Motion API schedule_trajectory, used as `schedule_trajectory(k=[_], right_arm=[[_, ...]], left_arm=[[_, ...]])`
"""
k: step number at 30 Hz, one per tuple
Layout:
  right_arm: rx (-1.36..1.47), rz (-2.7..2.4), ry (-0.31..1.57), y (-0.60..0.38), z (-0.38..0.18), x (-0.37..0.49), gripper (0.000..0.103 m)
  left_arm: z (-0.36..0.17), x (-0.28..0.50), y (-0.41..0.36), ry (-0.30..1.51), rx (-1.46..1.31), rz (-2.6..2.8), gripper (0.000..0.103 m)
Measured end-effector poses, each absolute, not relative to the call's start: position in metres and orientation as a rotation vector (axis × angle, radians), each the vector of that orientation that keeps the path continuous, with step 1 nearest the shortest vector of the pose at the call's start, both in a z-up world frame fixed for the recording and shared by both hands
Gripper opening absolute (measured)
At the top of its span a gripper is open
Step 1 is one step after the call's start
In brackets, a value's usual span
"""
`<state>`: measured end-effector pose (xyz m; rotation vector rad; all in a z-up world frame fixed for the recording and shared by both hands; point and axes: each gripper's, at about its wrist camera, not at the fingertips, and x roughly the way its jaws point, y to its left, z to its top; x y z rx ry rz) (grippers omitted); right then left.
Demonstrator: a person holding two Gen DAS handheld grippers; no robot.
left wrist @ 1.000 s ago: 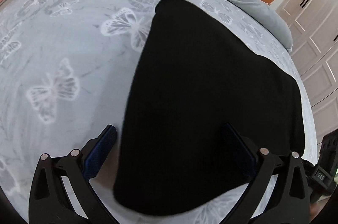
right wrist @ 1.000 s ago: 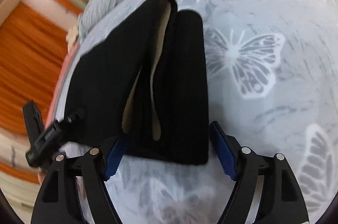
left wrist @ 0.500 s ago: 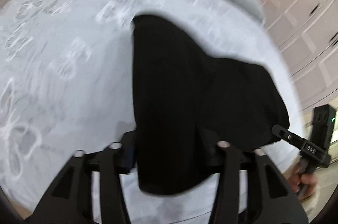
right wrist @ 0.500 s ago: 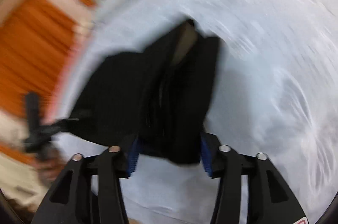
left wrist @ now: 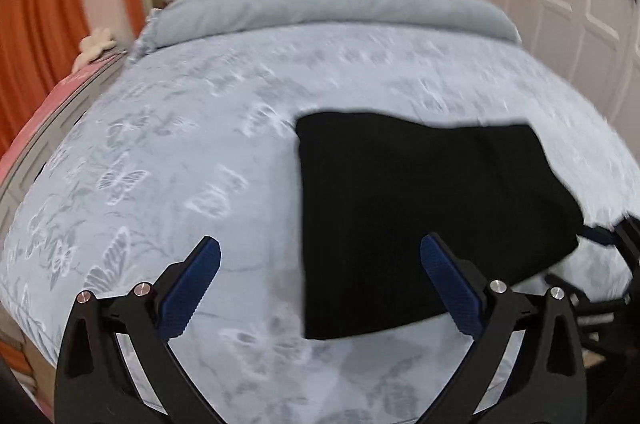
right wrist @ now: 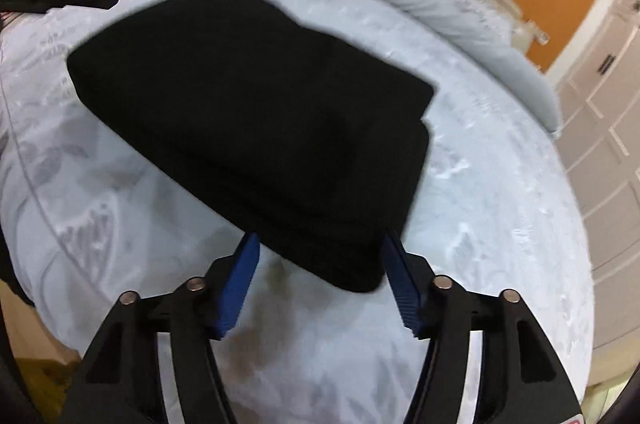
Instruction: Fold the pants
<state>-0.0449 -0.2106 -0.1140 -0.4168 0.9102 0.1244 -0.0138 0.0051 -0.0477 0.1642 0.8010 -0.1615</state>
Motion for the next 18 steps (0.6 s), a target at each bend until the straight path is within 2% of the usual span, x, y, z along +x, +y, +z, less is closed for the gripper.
schedule_trajectory(k=[2,3,4,8,9,12,14,15,17,18], right_arm=[[-0.343,0.119,0.928,-0.219,-0.114,-0.038,0.035],[-0.291,0.117,0.931,-0.226,-0.111,-0.036,0.017],[-0.234,0.129,0.93,-0.231,-0.104,-0.035,0.009],[-0.059,0.126,0.837,-0.254,-0.068,-0.049,0.002],[-0.037,0.11,0.849,-0.259,-0.071,-0.049,0.0],[-0.086,-0.035,1.04,-0.279,-0.117,-0.035,0.0],[-0.01,-0.01,0.987,-0.288,-0.107,-0.04,0.001],[0.049,0.016,0.91,-0.293,-0.091,-0.046,0.008],[0.145,0.056,0.798,-0.301,-0.065,-0.053,0.044],[0.178,0.07,0.775,-0.302,-0.059,-0.049,0.067]], left_arm=[[-0.055,-0.017,-0.008,0.795,0.221,-0.162,0.098],[-0.056,-0.017,-0.009,0.792,0.235,-0.162,0.098],[-0.057,-0.018,-0.013,0.79,0.249,-0.164,0.098],[-0.061,-0.015,-0.015,0.806,0.244,-0.173,0.098],[-0.063,-0.014,-0.015,0.812,0.245,-0.172,0.098],[-0.068,-0.01,-0.015,0.831,0.255,-0.162,0.098],[-0.07,-0.007,-0.014,0.85,0.251,-0.162,0.098],[-0.07,-0.006,-0.013,0.854,0.244,-0.164,0.098],[-0.069,-0.004,-0.012,0.858,0.225,-0.165,0.098],[-0.069,-0.003,-0.012,0.857,0.224,-0.164,0.098]])
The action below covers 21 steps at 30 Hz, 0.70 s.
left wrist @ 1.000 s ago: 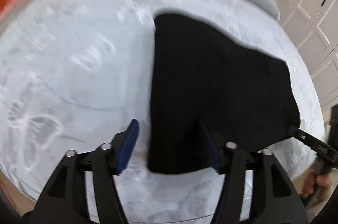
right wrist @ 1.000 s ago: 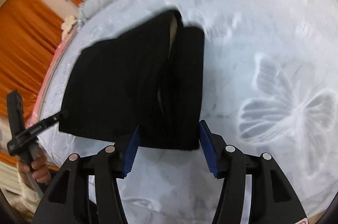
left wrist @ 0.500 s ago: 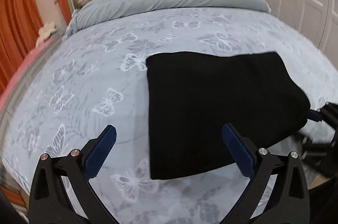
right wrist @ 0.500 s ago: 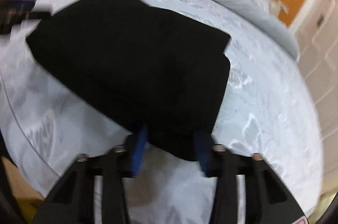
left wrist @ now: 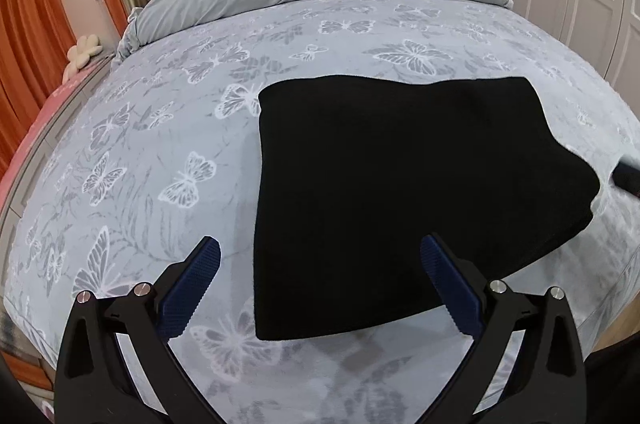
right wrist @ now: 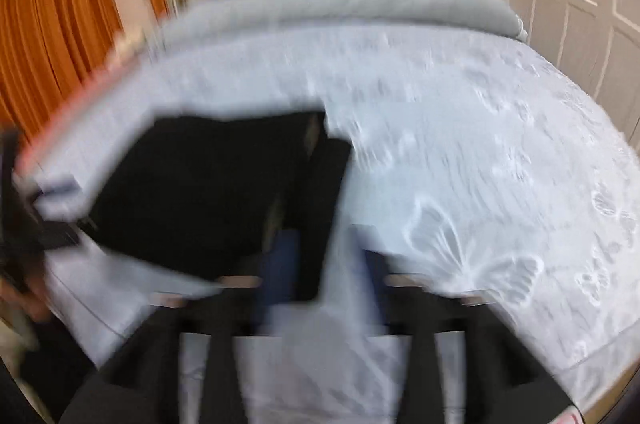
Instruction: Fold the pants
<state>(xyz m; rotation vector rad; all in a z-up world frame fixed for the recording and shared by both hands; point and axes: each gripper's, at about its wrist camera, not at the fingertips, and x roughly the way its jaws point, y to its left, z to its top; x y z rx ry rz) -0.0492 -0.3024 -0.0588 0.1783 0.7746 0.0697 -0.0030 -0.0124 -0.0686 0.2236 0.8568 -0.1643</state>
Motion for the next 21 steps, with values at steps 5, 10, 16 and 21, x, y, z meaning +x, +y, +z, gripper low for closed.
schedule_trajectory(k=[5,10,16,21], right_arm=[[0.26,0.133,0.817,-0.288,-0.053,0.005,0.069],[0.297,0.085,0.928,-0.27,-0.07,0.068,0.069],[0.318,0.125,0.976,-0.256,-0.102,0.096,0.027],[0.351,0.196,0.81,-0.263,-0.037,0.066,0.004]], left_arm=[[-0.072,0.0,-0.015,0.863,0.235,-0.157,0.098],[-0.076,0.002,-0.016,0.874,0.243,-0.156,0.098],[-0.077,0.007,-0.009,0.882,0.237,-0.142,0.098],[-0.065,0.014,0.01,0.868,0.18,-0.116,0.098]])
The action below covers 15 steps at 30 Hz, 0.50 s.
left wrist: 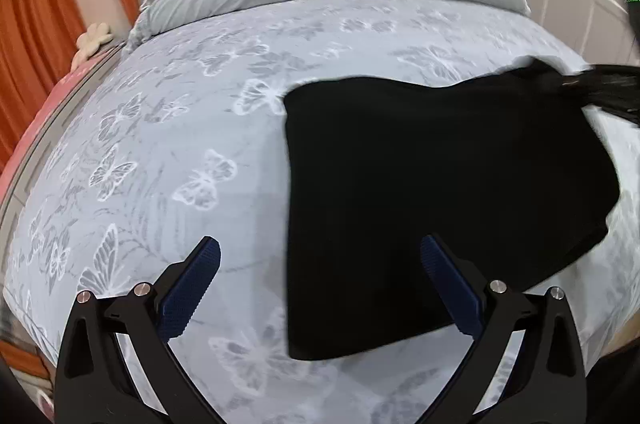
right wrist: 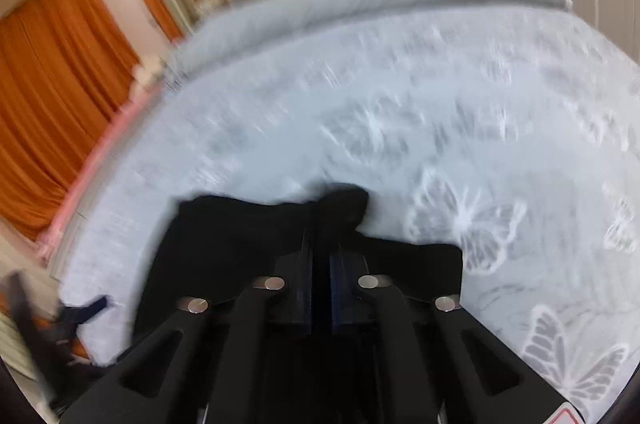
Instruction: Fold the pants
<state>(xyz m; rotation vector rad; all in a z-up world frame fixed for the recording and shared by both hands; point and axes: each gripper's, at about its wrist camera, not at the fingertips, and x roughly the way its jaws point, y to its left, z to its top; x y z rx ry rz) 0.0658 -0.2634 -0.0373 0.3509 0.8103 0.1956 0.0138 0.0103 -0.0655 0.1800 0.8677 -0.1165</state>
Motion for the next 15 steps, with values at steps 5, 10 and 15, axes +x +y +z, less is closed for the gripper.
schedule_trajectory(k=[5,10,15], right_arm=[[0.283,0.043,0.997,-0.286,-0.1,0.08,0.009],[0.344,0.069,0.908,-0.288,-0.077,0.05,0.052],[0.297,0.159,0.989,-0.268,-0.091,0.004,0.019]], left_arm=[[-0.064,0.02,0.018,0.871,0.154,-0.095,0.098],[-0.067,0.024,0.024,0.916,0.091,-0.141,0.098],[-0.075,0.028,0.034,0.966,0.023,-0.155,0.098]])
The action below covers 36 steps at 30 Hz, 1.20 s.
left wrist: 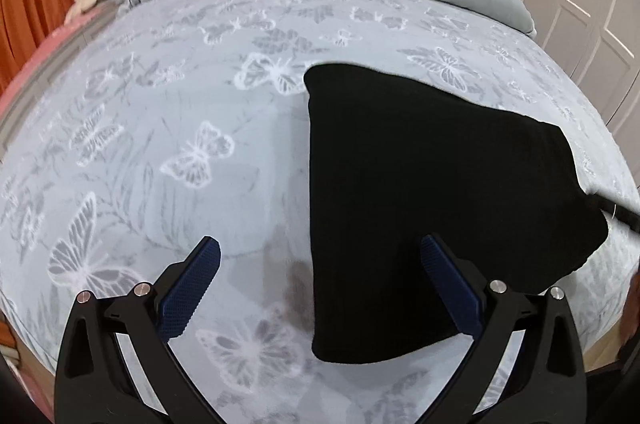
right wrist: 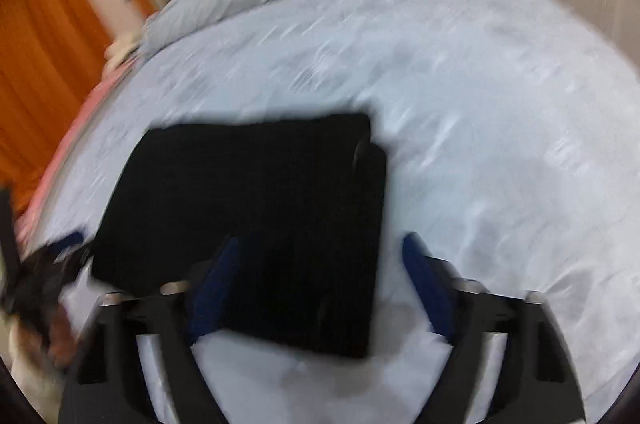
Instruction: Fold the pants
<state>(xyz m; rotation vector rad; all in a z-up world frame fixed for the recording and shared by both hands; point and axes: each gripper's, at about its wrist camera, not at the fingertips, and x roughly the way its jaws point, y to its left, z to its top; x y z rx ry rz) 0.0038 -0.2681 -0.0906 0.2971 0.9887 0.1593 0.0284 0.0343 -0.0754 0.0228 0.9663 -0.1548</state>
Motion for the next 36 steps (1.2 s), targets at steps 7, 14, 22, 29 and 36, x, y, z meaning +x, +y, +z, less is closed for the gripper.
schedule_trajectory(k=[7,14,22,29,36], right_arm=[[0.246,0.189,0.889,-0.267,-0.064,-0.018,0.014],[0.294,0.064,0.971,-0.289,-0.085,-0.012,0.083],[0.604,0.184,1.085,-0.305,-0.125,-0.003,0.086],[0.73,0.255,1.043,-0.302,-0.137,0.005,0.041],[0.732,0.371,0.974,-0.292,-0.1,-0.049,0.048]], left_arm=[[-0.073,0.026,0.039,0.968,-0.017,-0.159,0.098],[-0.088,0.036,0.037,1.026,-0.108,-0.224,0.098],[-0.126,0.057,0.035,1.162,-0.302,-0.323,0.098],[-0.126,0.068,0.016,1.119,-0.305,-0.388,0.074],[-0.086,0.021,0.036,1.15,-0.336,-0.472,0.051]])
